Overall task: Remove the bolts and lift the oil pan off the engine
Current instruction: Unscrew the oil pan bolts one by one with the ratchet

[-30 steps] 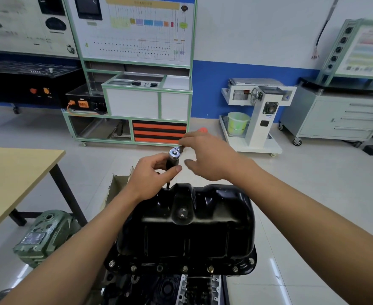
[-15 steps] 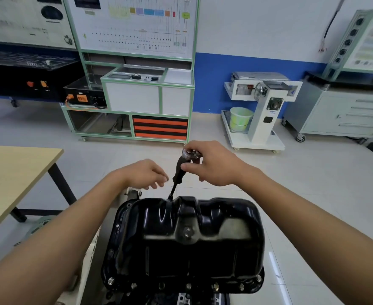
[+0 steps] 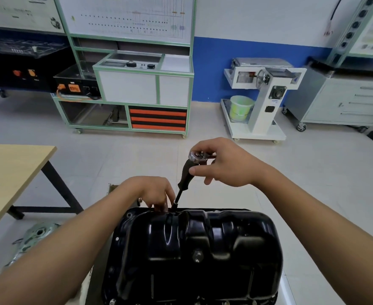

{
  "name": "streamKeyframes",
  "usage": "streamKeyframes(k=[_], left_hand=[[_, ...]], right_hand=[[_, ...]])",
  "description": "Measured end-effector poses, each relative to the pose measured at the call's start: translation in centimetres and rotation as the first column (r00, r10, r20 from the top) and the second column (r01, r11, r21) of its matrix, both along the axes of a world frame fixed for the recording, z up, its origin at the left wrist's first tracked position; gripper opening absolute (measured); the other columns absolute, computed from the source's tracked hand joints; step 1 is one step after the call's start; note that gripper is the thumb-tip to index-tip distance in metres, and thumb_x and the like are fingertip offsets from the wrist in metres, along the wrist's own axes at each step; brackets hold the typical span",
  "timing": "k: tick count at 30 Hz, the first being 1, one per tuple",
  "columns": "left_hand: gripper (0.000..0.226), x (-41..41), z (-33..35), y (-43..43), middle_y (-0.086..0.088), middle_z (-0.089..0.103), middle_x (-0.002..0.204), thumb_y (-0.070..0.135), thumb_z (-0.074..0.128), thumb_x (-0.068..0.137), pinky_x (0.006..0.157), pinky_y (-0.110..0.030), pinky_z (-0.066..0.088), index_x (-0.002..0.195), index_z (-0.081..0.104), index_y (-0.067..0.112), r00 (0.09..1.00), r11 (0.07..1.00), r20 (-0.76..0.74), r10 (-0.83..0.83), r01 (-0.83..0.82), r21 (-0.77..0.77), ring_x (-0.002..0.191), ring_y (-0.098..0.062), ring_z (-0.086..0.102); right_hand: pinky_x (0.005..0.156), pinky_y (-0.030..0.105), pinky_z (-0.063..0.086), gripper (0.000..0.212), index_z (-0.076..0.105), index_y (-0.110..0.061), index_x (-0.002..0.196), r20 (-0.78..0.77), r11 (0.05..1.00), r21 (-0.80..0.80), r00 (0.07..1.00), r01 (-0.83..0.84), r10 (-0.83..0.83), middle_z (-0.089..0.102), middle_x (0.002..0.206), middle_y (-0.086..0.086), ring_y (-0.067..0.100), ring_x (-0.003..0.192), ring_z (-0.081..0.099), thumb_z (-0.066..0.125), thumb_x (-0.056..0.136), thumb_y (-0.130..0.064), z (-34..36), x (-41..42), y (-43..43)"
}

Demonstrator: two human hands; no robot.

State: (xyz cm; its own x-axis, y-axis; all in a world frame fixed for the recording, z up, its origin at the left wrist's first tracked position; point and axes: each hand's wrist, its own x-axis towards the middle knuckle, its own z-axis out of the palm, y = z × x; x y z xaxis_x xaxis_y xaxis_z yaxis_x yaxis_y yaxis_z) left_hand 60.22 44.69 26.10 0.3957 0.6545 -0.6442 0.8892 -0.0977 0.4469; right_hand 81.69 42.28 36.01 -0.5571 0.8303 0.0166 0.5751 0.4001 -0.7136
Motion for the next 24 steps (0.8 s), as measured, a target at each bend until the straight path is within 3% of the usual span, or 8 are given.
streamKeyframes(k=[2,5,7,10,14,19,21,24], left_hand=[[0.05,-0.1,-0.4,0.1,0.005,0.074,0.087,-0.01,0.047,0.091,0.07,-0.029,0.058,0.118,0.073,0.024,0.999,0.999,0.025,-0.046,0.046,0.01,0.076,-0.017,0.067],[0.044,-0.2,-1.1,0.0,0.009,0.07,0.077,-0.006,0.054,0.087,0.081,-0.04,0.059,0.108,0.076,0.027,0.993,0.99,0.021,-0.115,0.112,0.083,0.074,-0.02,0.064],[0.035,0.1,-1.4,-0.1,0.008,0.069,0.077,0.0,0.061,0.086,0.081,-0.04,0.058,0.105,0.077,0.025,0.991,0.982,-0.004,-0.136,0.136,0.132,0.074,-0.02,0.063],[0.026,0.7,-1.6,-0.2,0.004,0.071,0.092,0.01,0.067,0.087,0.083,-0.04,0.057,0.105,0.075,0.026,0.976,0.957,-0.081,-0.2,0.212,0.2,0.088,-0.022,0.067],[0.027,1.5,-1.3,-0.3,0.014,0.058,0.085,0.006,0.061,0.091,0.075,-0.031,0.052,0.106,0.072,0.025,0.95,0.924,-0.153,-0.271,0.302,0.236,0.085,-0.02,0.061],[0.016,1.6,-0.6,-0.6,0.0,0.066,0.095,0.014,0.061,0.094,0.077,-0.034,0.052,0.106,0.07,0.018,0.932,0.905,-0.178,-0.314,0.351,0.242,0.089,-0.025,0.064],[0.015,1.2,-0.4,-0.6,-0.002,0.069,0.098,0.016,0.065,0.092,0.08,-0.036,0.055,0.106,0.069,0.018,0.931,0.892,-0.173,-0.323,0.36,0.272,0.089,-0.025,0.065],[0.015,-0.3,-0.3,-0.6,0.004,0.068,0.086,0.013,0.067,0.086,0.075,-0.033,0.053,0.1,0.071,0.019,0.964,0.896,-0.031,-0.262,0.255,0.362,0.077,-0.016,0.063]], right_hand=[[0.05,0.016,0.047,0.011,0.067,-0.008,0.094,-0.041,0.998,-0.058,0.999,0.006,-0.008,0.066,0.082,0.006,0.022,0.06,0.071,0.076,0.088,-0.01,0.0,0.2,0.3],[0.05,0.016,0.048,0.013,0.068,-0.007,0.095,-0.07,0.992,-0.129,0.997,0.009,-0.018,0.068,0.088,0.017,0.026,0.063,0.072,0.077,0.087,-0.009,0.0,0.6,0.7],[0.051,0.019,0.05,0.013,0.069,-0.009,0.096,-0.076,0.988,-0.157,0.997,0.006,-0.018,0.069,0.091,0.017,0.025,0.063,0.073,0.078,0.086,-0.01,-0.1,0.8,1.0],[0.053,0.022,0.05,0.012,0.069,-0.011,0.094,-0.08,0.986,-0.168,0.997,-0.009,-0.005,0.07,0.084,0.009,0.023,0.063,0.073,0.079,0.086,-0.011,-0.2,0.9,1.1],[0.054,0.024,0.049,0.013,0.07,-0.011,0.094,-0.078,0.986,-0.164,0.997,-0.036,0.023,0.07,0.079,0.001,0.022,0.063,0.073,0.08,0.085,-0.011,-0.2,1.2,0.9],[0.06,0.029,0.055,0.017,0.072,-0.014,0.094,-0.099,0.984,-0.142,0.991,-0.105,0.091,0.07,0.076,-0.006,0.024,0.064,0.072,0.082,0.082,-0.008,0.3,1.3,0.4],[0.064,0.033,0.057,0.017,0.072,-0.012,0.094,-0.123,0.986,-0.121,0.988,-0.112,0.097,0.07,0.077,-0.004,0.025,0.066,0.072,0.082,0.081,-0.007,0.7,1.3,0.3],[0.057,0.025,0.053,0.016,0.072,-0.011,0.095,-0.181,0.993,-0.085,0.981,-0.079,0.063,0.071,0.08,0.004,0.026,0.066,0.073,0.081,0.082,-0.007,1.6,1.5,0.6]])
